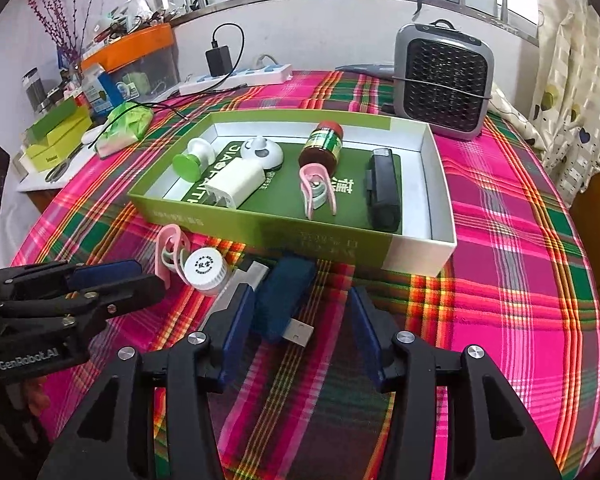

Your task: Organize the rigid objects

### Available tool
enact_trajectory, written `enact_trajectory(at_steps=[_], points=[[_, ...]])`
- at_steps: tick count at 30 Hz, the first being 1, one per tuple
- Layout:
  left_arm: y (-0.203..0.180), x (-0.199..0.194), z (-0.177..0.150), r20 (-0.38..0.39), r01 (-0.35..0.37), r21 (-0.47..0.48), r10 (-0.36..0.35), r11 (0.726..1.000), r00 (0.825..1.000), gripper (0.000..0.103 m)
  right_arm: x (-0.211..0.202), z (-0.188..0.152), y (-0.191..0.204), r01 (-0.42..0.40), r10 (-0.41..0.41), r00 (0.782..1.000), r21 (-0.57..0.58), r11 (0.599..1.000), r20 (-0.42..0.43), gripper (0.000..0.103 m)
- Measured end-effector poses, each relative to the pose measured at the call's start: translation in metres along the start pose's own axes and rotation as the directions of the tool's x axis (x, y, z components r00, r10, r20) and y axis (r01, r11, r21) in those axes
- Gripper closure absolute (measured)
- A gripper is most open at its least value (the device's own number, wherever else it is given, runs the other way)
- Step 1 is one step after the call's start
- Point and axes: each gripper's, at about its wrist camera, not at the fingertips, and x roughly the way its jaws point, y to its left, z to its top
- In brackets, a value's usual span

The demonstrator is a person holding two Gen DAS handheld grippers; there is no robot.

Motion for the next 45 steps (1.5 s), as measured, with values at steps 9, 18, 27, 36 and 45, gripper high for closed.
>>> enact_trajectory(at_steps=[9,18,27,36,45], points=[[0.011,-0.002,0.002,0.007,-0.035,-0.006,0.035,0.999,0.999,0.065,0.0,0.0,0.0,-0.004,0.004,1.0,0.002,1.0,-0.006,0.053],[0.025,-0.01,0.007,0.025,-0.072,-0.037,0.073,0.997,0.997,0.065,-0.005,0.0,-0.01,0.056,-0.056,0.998,0.02,0.998,-0.003,0.053],[0.027,-0.015,0.007,0.032,-0.044,-0.046,0.046,0.998,0.998,0.065,0.004,0.003,0.004,0.012,-0.012,1.0,-0.018,1.0,-0.021,0.053],[0.016,-0.015,0.01,0.04,0.0,-0.02,0.001,1.0,0.999,0.065,0.003,-0.001,-0.011,0.094,-0.093,0.995,0.008,0.996,-0.041,0.053],[0.012,-0.01,0.012,0.026,-0.004,-0.007,0.004,1.0,1.0,0.065,0.005,0.0,-0.01,0.076,-0.077,0.997,-0.043,0.996,-0.031,0.053]])
